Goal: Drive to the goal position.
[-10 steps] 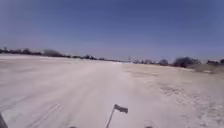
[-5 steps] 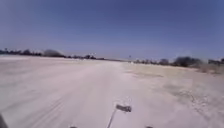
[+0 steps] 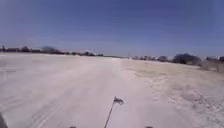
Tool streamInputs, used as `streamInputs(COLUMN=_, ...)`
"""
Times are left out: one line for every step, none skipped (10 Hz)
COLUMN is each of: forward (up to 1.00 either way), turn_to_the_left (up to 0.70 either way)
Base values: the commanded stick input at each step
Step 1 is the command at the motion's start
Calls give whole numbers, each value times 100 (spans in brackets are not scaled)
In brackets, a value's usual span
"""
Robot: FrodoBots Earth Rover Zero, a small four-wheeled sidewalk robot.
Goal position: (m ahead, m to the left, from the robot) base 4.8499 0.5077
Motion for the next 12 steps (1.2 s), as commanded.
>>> streamInputs(forward=70, turn_to_the_left=0)
streamInputs(forward=70, turn_to_the_left=0)
streamInputs(forward=70, turn_to_the_left=0)
streamInputs(forward=70, turn_to_the_left=0)
streamInputs(forward=70, turn_to_the_left=0)
streamInputs(forward=70, turn_to_the_left=0)
streamInputs(forward=70, turn_to_the_left=0)
streamInputs(forward=70, turn_to_the_left=0)
streamInputs(forward=70, turn_to_the_left=0)
streamInputs(forward=70, turn_to_the_left=0)
streamInputs(forward=70, turn_to_the_left=0)
streamInputs(forward=70, turn_to_the_left=0)
